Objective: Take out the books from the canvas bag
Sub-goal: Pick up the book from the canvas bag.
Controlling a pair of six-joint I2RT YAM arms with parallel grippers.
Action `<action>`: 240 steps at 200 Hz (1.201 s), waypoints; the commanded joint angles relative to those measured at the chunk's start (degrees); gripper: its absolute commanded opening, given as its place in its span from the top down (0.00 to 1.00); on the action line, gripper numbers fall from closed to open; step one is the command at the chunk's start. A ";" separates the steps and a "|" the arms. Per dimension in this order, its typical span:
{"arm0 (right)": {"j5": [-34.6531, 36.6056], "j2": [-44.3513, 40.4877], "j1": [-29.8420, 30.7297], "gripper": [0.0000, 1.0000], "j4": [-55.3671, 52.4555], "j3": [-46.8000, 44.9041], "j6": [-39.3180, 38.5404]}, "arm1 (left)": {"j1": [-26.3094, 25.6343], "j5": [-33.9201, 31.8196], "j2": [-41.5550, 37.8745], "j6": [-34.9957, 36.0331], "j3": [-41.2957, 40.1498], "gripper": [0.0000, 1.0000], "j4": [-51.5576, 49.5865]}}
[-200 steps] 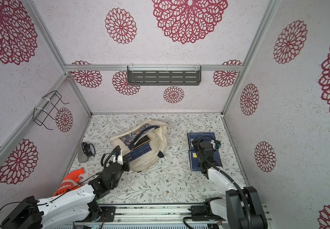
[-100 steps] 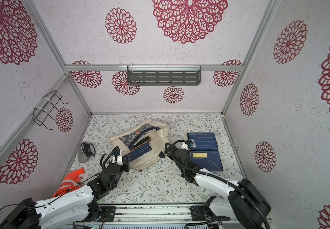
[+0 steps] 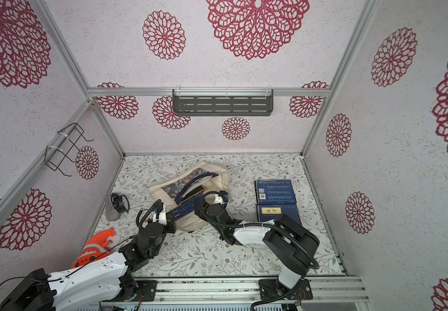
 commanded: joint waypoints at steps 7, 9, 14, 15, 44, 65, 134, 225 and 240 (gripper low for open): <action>-0.56 4.36 0.50 0.32 2.73 5.46 1.54 | -1.13 1.23 -1.10 1.04 -0.09 1.00 5.17; -0.53 4.77 0.50 0.33 2.53 5.79 1.70 | -1.14 1.22 -1.12 1.04 -0.15 1.00 5.17; -0.42 5.66 0.46 0.33 2.13 6.72 2.00 | -1.17 1.23 -1.13 1.04 -0.12 1.00 5.22; -0.38 5.80 0.48 0.33 2.09 6.87 2.01 | -1.16 1.24 -1.13 1.04 -0.10 1.00 5.22; 0.17 10.97 0.46 0.35 0.22 12.03 2.26 | -1.23 1.41 -1.13 1.27 -0.14 1.00 5.20; -0.60 14.60 0.25 0.37 0.40 15.01 3.05 | -1.23 1.40 -1.04 1.39 -0.17 1.00 5.26; -0.68 21.62 -1.08 0.50 -0.88 23.09 2.91 | -1.26 1.69 -0.86 1.74 -0.02 1.00 5.42; -1.95 22.53 -2.91 0.68 -0.63 27.72 0.08 | -1.33 2.04 -0.33 2.00 0.11 1.00 5.53; -1.78 21.71 -2.96 0.69 -0.97 28.38 -1.10 | -1.31 2.04 -0.26 1.99 0.10 1.00 5.58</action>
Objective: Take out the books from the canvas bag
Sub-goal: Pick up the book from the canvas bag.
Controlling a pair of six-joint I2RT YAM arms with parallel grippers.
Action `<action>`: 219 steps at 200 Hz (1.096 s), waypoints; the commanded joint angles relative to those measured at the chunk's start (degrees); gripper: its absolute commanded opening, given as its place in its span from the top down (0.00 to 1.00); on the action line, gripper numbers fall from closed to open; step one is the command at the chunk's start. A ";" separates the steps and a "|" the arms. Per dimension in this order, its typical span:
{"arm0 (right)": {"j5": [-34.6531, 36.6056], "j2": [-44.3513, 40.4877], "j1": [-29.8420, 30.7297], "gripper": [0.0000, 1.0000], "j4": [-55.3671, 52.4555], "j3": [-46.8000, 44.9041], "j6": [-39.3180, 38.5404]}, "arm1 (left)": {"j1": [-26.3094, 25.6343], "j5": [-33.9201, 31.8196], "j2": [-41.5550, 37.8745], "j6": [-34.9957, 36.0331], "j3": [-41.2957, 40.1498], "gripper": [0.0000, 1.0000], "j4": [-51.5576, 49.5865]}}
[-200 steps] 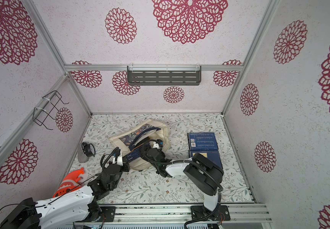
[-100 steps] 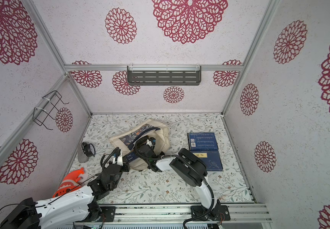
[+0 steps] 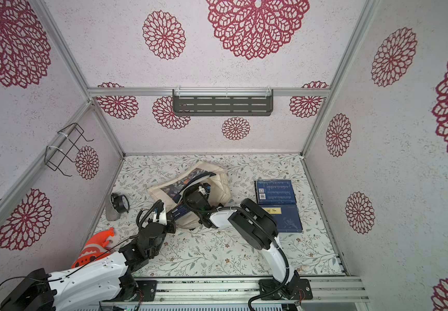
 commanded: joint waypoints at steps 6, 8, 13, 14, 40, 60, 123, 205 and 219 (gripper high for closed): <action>0.09 -2.03 -0.79 0.69 2.89 3.26 -3.16 | -1.18 1.93 -0.19 1.20 0.22 1.00 5.10; 0.20 -2.16 -0.79 0.69 2.80 3.37 -3.31 | -1.20 1.97 -0.15 1.17 0.25 1.00 5.12; 0.27 -2.25 -0.81 0.69 2.57 3.65 -3.63 | -1.21 1.98 -0.07 1.16 0.25 1.00 5.10; 0.30 -2.30 -0.80 0.69 2.54 3.68 -3.71 | -1.21 1.98 -0.06 1.16 0.23 1.00 5.10; 0.37 -2.13 -1.01 0.70 2.23 4.99 -4.26 | -1.16 2.15 0.11 1.16 0.29 1.00 5.15; 0.45 -1.82 -1.15 0.70 2.33 5.51 -4.32 | -1.21 2.15 0.04 1.23 0.33 1.00 5.10; 0.92 -3.41 -1.54 0.69 3.79 6.38 -5.95 | -1.21 2.28 -0.05 1.25 0.30 1.00 5.20; -1.32 1.46 -2.81 0.60 2.95 12.22 -2.04 | -1.21 2.58 0.17 1.33 0.33 1.00 5.26; -2.32 3.13 -3.23 0.61 2.87 13.07 -0.43 | -1.21 2.59 0.29 1.33 0.33 1.00 5.19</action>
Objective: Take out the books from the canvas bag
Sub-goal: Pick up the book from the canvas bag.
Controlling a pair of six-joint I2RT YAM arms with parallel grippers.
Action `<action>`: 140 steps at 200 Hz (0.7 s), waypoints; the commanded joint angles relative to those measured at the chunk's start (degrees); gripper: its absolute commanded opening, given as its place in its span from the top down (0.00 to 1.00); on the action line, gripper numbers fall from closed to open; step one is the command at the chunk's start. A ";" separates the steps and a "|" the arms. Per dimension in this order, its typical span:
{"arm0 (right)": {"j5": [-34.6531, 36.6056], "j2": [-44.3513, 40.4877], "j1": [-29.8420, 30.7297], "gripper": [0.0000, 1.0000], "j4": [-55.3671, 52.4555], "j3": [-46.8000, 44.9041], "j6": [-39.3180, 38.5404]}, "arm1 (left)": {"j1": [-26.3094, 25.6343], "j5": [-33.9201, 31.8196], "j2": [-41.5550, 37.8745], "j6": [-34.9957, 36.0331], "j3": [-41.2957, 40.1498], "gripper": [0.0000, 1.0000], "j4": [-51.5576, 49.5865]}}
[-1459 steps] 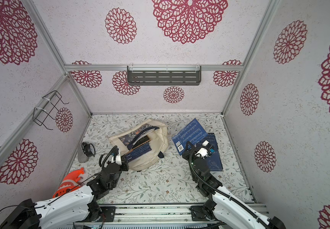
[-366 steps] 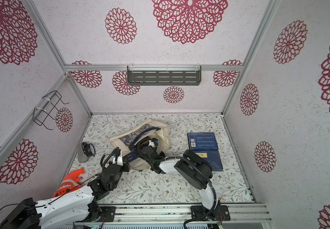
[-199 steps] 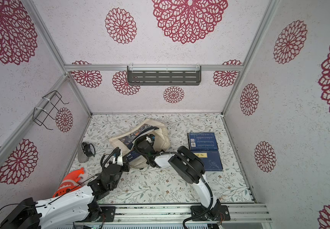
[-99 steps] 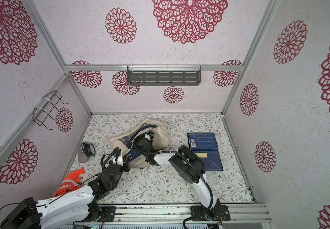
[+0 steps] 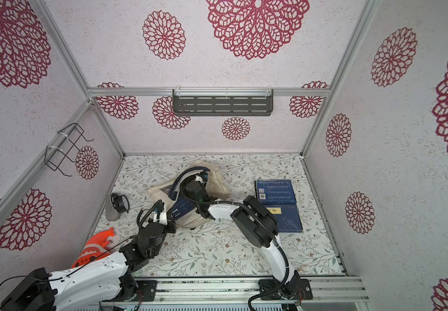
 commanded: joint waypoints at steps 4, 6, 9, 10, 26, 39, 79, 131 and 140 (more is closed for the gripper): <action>-1.51 2.24 -1.11 0.62 4.09 3.38 3.28 | -1.21 2.12 -0.09 1.11 0.29 1.00 4.68; -1.68 2.44 -1.19 0.62 4.13 3.41 3.63 | -1.21 2.17 -0.09 1.11 0.33 1.00 4.71; -1.90 2.78 -1.28 0.63 4.29 3.43 4.04 | -1.16 2.19 -0.13 1.18 0.30 1.00 4.69; -1.97 2.88 -1.29 0.63 4.41 3.43 4.16 | -1.19 2.16 -0.16 1.24 0.30 1.00 4.72; -1.96 3.74 -1.33 0.66 4.75 3.25 4.69 | -1.21 2.13 -0.26 1.21 0.29 1.00 4.73; -1.94 4.19 -1.31 0.69 4.97 3.03 5.28 | -1.16 2.22 -0.46 1.12 0.31 1.00 4.71; -2.48 3.41 -1.38 0.87 6.53 1.26 5.17 | -1.21 1.78 -0.60 1.11 0.22 1.00 4.50; -2.89 -4.35 -1.43 1.00 14.70 -9.94 3.27 | -1.16 -1.18 -1.47 0.27 0.12 1.00 3.79; -3.06 -5.95 -1.39 1.00 16.44 -12.15 2.85 | -1.06 -1.55 -1.58 -0.23 0.08 1.00 3.56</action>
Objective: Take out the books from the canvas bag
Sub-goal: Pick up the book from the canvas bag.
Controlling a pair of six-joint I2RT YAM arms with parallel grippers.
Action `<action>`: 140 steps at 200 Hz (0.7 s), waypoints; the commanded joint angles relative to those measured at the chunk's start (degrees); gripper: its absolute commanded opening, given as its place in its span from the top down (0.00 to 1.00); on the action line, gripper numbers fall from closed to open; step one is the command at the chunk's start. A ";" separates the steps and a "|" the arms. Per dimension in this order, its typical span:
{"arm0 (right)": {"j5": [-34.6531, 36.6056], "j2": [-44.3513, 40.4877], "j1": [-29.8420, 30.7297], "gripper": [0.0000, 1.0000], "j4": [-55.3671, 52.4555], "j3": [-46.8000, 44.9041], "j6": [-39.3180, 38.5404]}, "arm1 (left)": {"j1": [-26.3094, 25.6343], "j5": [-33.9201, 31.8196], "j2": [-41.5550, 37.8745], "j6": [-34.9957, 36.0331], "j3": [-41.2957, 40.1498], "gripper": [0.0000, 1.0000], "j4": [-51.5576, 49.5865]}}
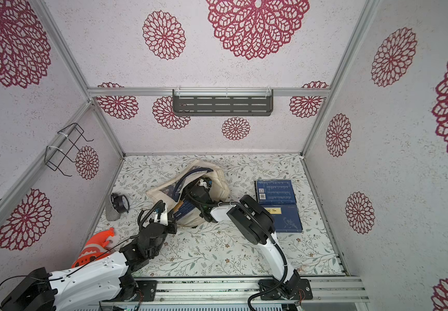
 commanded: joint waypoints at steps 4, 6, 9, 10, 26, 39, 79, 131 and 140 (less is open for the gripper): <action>-0.31 -7.38 -0.32 1.00 7.63 -4.54 -4.02 | -0.73 -1.71 -1.58 -0.32 -0.02 1.00 3.63; -0.39 -7.70 -0.32 1.00 8.00 -4.93 -4.18 | -0.66 -1.83 -1.58 -0.40 -0.03 1.00 3.58; -0.51 -8.21 -0.32 1.00 8.61 -5.69 -4.44 | -0.64 -2.01 -1.54 -0.50 0.06 1.00 3.51; -0.52 -8.38 -0.32 1.00 8.75 -5.89 -4.53 | -0.60 -2.07 -1.52 -0.50 0.04 1.00 3.53; -1.09 -10.99 -0.32 1.00 10.82 -9.18 -6.35 | 0.08 -2.16 -1.37 -1.59 0.20 1.00 2.89; -1.54 -13.47 -0.23 1.00 11.86 -11.88 -8.02 | 0.67 -1.64 -1.32 -2.29 0.32 1.00 2.24; -0.91 -21.11 -0.27 1.00 15.01 -20.82 -11.79 | 2.67 -0.29 -2.32 -4.61 0.19 1.00 0.94; -1.85 -30.97 -0.23 1.00 15.67 -29.78 -18.50 | 4.22 0.44 -1.96 -6.61 0.90 1.00 -1.44; -1.77 -32.26 -0.24 1.00 16.37 -31.39 -19.76 | 4.27 0.27 -1.69 -6.89 1.19 1.00 -1.92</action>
